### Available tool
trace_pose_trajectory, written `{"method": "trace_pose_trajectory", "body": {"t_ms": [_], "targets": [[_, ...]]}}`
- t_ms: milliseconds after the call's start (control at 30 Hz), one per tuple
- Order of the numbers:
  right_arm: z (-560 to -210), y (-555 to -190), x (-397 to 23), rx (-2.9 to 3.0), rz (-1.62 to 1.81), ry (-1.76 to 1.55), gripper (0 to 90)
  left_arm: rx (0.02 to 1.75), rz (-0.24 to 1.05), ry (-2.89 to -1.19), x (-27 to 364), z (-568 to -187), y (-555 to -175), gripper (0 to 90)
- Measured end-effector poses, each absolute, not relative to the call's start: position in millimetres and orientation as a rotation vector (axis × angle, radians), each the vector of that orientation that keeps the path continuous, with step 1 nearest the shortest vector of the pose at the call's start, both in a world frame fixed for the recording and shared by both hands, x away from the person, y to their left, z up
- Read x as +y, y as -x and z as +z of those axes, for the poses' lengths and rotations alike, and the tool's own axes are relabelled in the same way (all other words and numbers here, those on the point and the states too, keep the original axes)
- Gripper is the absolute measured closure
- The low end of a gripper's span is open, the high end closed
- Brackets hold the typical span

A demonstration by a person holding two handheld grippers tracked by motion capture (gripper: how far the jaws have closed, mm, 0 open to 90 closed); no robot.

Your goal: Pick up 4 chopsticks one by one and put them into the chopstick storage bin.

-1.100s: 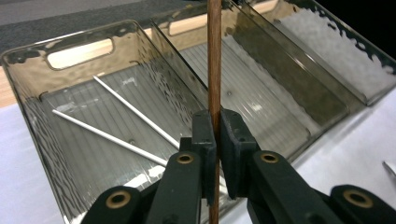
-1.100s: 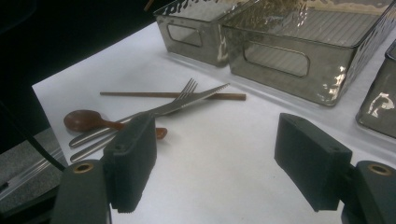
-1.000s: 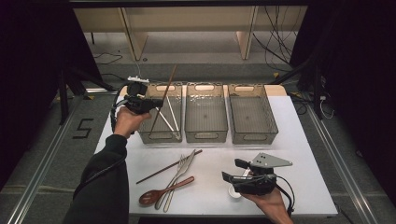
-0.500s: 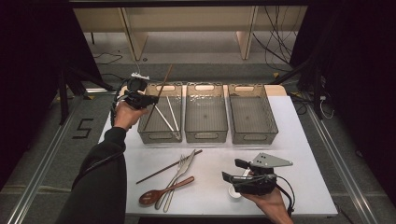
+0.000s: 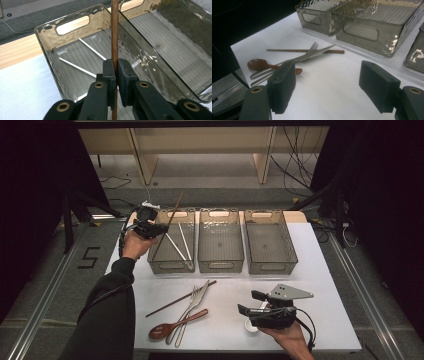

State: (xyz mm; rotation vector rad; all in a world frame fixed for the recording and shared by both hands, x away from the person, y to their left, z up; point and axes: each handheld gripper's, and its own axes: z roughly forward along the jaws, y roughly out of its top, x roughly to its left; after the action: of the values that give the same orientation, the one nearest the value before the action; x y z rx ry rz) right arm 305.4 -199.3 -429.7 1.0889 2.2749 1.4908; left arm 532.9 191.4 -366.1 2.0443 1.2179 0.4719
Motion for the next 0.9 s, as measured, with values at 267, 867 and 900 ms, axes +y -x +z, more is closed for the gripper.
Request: {"method": "trace_pose_trajectory", "body": {"t_ms": [267, 867, 900], "targets": [[-429.8, -305.3, -199.1, 2.275, 1.491, -1.088, 30.4, 1.213, 0.472, -2.064, 190.0, -376.8, -533.0, 84.0], [-429.4, -305.0, -199.1, 2.275, 1.491, -1.082, 30.4, 1.244, 0.483, -2.108, 187.4, -387.8, -532.2, 74.3], [-429.2, -304.8, -199.1, 2.275, 1.492, -1.087, 30.4, 1.242, 0.483, -2.112, 187.5, -387.2, -531.6, 73.6]]}}
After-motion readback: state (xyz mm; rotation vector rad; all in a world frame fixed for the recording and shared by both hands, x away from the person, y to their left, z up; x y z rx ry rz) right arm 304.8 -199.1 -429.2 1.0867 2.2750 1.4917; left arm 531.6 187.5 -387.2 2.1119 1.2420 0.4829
